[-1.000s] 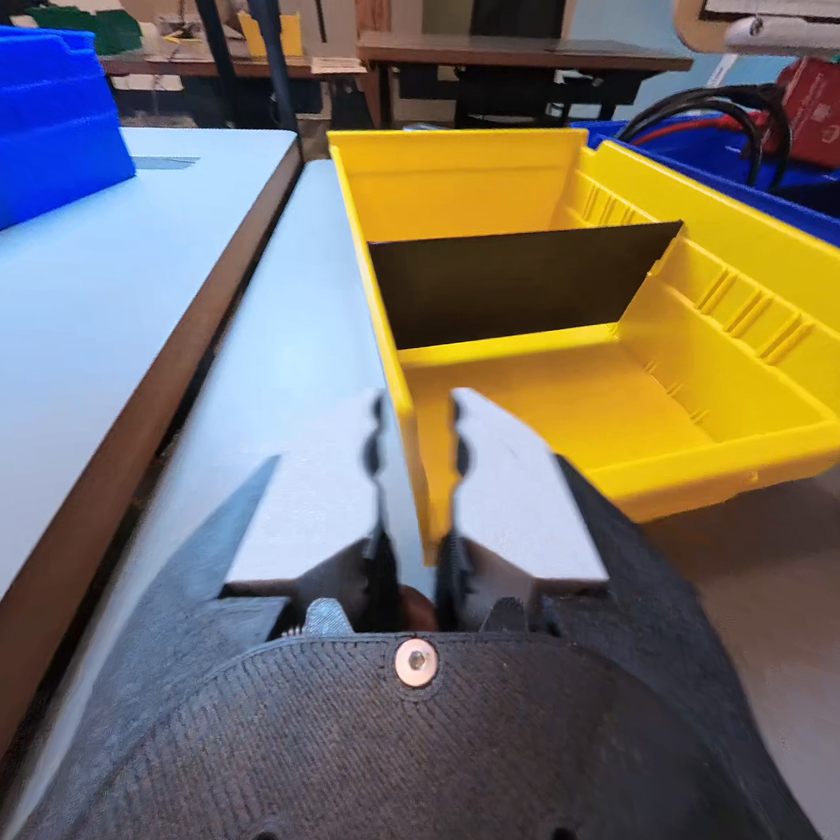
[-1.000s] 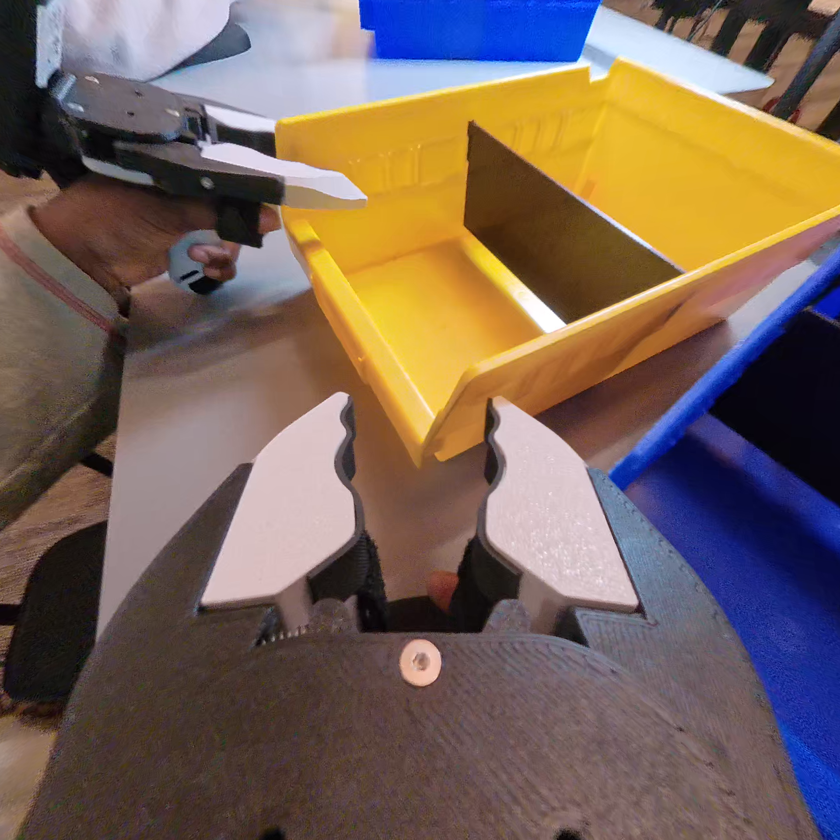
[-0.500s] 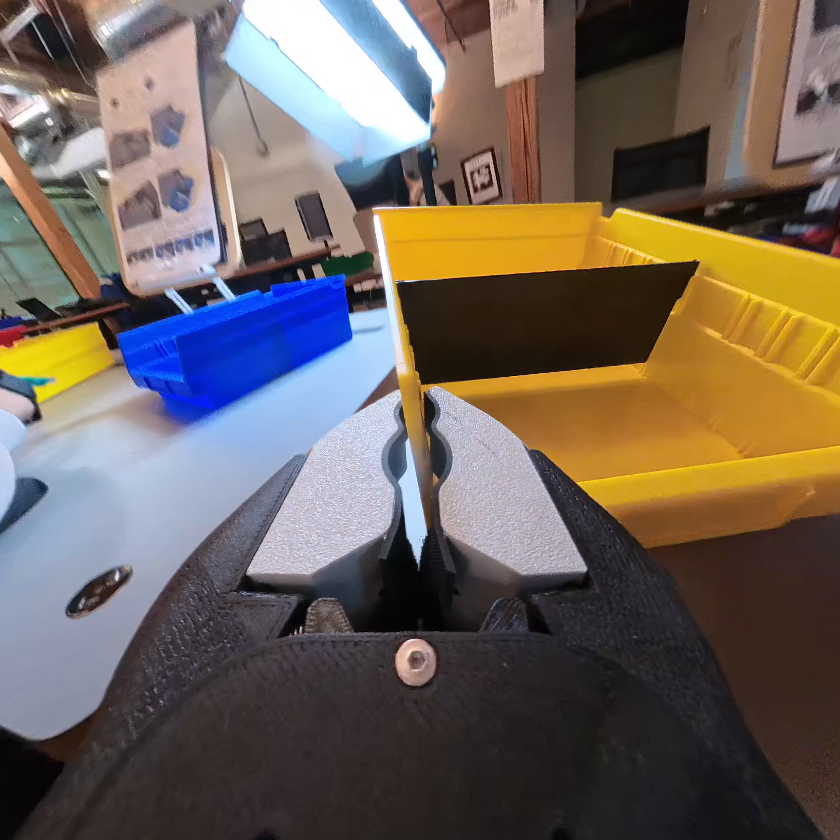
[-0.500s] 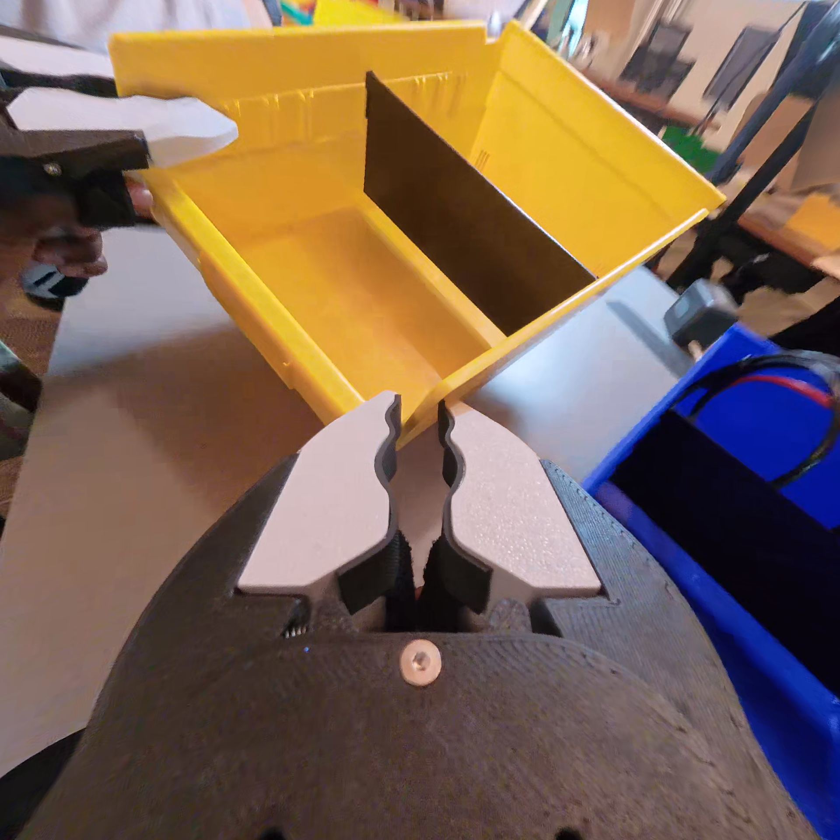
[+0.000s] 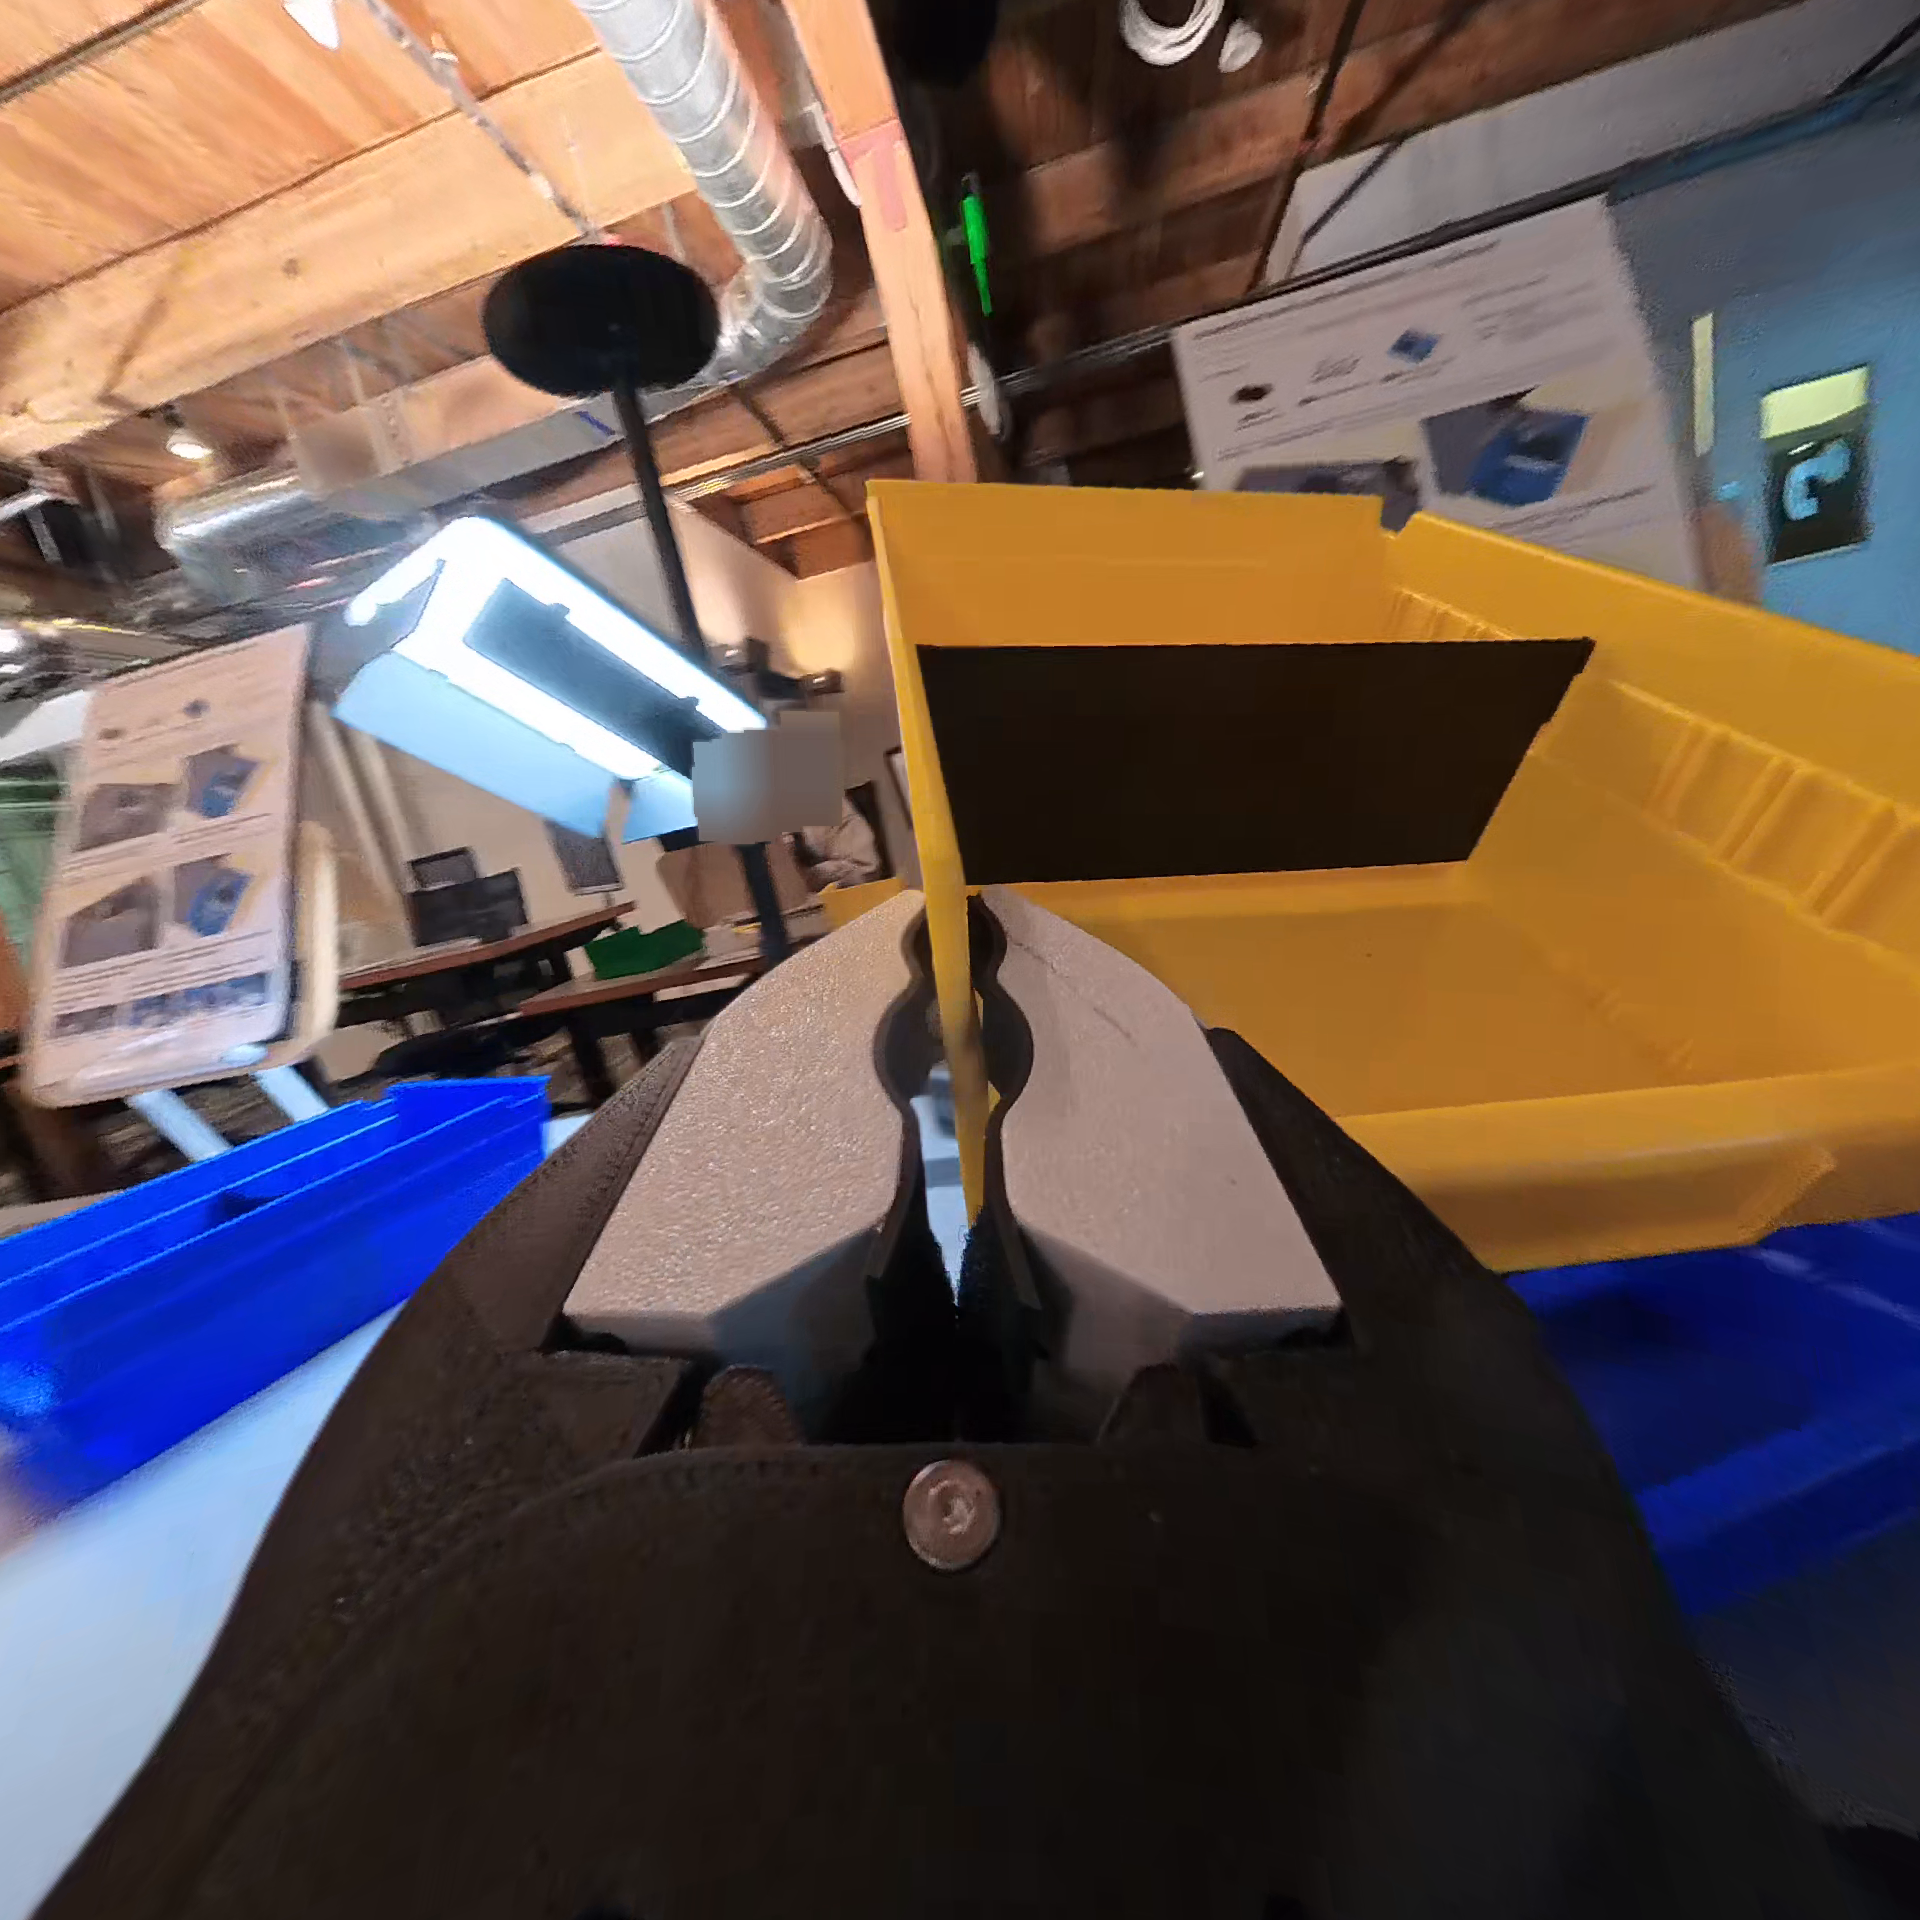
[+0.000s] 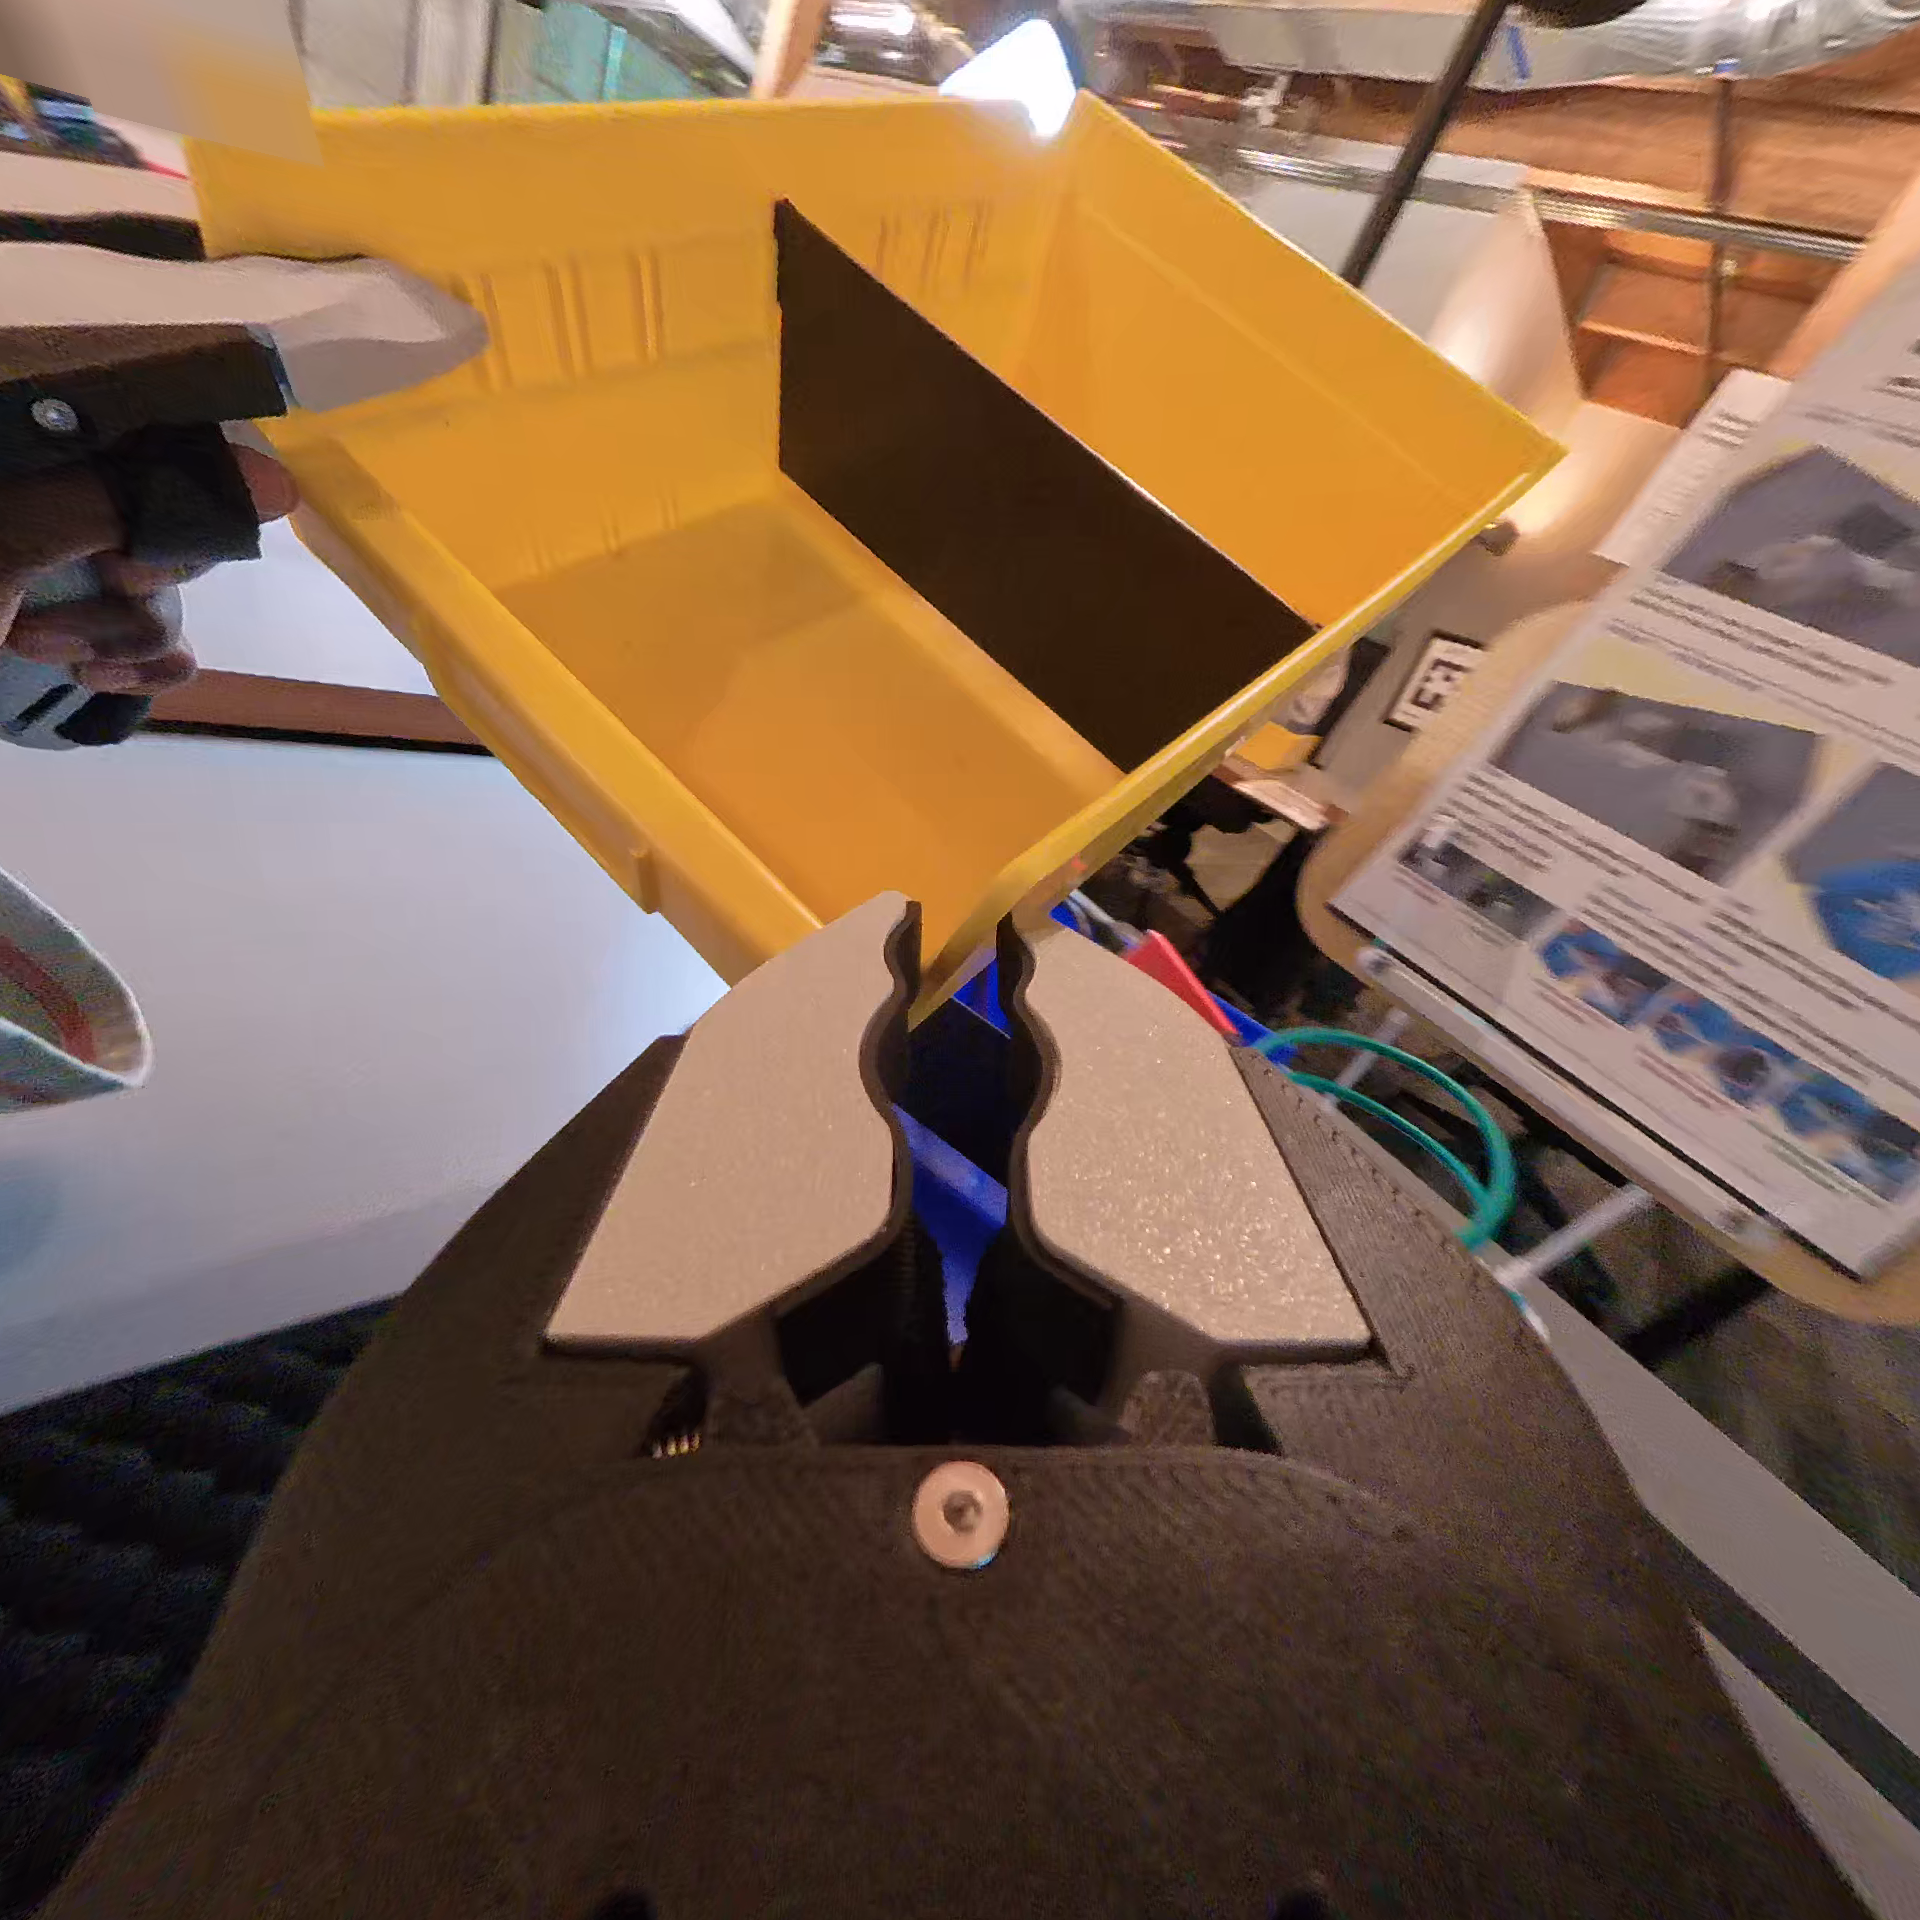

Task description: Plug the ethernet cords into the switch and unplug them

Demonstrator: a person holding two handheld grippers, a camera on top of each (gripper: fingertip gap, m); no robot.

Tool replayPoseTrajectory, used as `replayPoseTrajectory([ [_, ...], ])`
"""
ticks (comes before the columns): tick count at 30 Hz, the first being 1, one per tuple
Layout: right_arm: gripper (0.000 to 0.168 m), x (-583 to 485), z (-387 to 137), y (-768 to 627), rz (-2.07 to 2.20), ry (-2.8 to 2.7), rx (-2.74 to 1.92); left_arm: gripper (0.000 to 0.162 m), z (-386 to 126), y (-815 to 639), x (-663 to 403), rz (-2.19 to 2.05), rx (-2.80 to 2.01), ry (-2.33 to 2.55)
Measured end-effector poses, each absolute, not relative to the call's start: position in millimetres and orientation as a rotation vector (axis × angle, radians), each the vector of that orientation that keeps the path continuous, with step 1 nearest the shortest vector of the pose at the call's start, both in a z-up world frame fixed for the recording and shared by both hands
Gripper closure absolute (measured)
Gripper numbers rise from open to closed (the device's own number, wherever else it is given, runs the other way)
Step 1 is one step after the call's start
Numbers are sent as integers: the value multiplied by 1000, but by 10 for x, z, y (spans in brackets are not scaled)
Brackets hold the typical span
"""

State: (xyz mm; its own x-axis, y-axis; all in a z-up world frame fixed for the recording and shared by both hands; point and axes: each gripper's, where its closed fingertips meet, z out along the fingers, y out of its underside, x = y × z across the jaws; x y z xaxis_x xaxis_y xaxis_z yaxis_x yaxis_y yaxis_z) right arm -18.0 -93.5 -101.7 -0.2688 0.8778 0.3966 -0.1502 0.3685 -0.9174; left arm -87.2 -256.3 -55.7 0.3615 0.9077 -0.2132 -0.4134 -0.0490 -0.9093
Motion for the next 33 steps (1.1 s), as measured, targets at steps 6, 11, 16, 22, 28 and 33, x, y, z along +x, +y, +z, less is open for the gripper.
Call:
replayPoseTrajectory([
  [6,153,388,-1052,21,1069,-1392,-794,157,-569,-1402,-597,931,-1188,-445],
  [11,155,811,-1176,829,1003,-1313,-942,154,-726,-466,-345,789,-1307,-361],
  [16,156,1119,-1304,1511,917,-1233,-1060,152,-959,305,-163,701,-1409,-297],
  [22,157,1307,-1760,2082,843,-1188,-1235,152,-1391,971,-80,628,-1508,-255],
  [28,157,1466,-2184,2444,817,-1184,-1361,152,-1758,1414,26,596,-1589,-190],
  [33,157,1620,-2368,2652,752,-1189,-1419,150,-2078,1619,152,531,-1654,-178],
])
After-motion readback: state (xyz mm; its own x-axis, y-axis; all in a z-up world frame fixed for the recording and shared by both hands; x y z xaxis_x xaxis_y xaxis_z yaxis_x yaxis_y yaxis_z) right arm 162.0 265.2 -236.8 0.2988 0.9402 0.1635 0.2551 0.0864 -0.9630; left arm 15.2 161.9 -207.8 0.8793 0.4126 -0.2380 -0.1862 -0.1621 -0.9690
